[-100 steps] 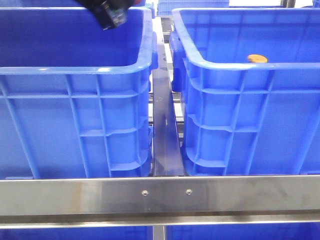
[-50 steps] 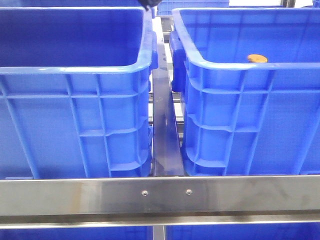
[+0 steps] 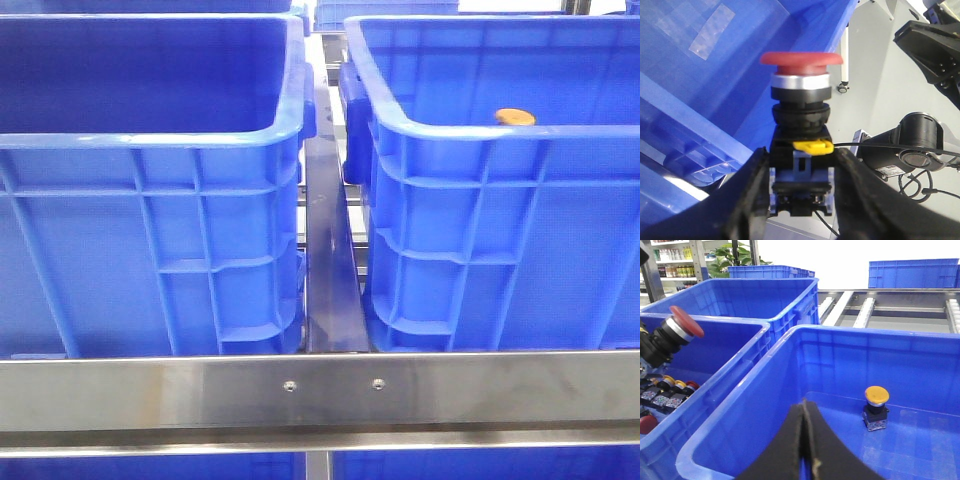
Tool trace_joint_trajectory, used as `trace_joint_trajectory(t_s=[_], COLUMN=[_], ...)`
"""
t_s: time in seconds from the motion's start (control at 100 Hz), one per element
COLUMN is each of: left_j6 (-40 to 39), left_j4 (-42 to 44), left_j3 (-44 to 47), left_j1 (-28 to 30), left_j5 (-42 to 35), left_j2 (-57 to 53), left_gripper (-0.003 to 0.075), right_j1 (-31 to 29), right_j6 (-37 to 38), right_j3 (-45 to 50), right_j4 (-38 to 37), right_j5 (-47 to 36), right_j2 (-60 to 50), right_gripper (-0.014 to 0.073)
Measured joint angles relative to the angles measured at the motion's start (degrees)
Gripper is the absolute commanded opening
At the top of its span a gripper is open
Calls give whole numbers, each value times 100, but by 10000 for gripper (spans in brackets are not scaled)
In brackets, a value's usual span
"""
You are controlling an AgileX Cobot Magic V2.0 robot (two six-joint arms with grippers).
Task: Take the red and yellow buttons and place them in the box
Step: 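Lift the red button with the left gripper toward the gap between bins, then grasp the red button's cap with the right gripper from the left gripper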
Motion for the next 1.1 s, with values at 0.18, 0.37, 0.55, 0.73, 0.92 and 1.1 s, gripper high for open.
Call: trace_joint_trajectory(t_s=[0.18, 0.37, 0.55, 0.73, 0.92, 1.1], left_j6=[0, 0, 0, 0, 0, 0], left_j4=[0, 0, 0, -12, -12, -12], left_j3=[0, 0, 0, 0, 0, 0], left_j1=[0, 0, 0, 0, 0, 0], left_j5=[0, 0, 0, 9, 9, 9], left_j2=[0, 0, 0, 0, 0, 0], left_gripper=[188, 188, 188, 188, 188, 188], right_j1=[0, 0, 0, 0, 0, 0], right_j6=[0, 0, 314, 1729, 2830, 3281], right_j3=[0, 0, -214, -720, -1373, -1974], right_j4=[139, 445, 557, 567, 567, 557], right_j5=[360, 906, 1396, 2237, 3329, 4040], right_j2=[58, 566, 1303, 2213, 3239, 3980], right_gripper=[169, 501, 538, 538, 538, 538])
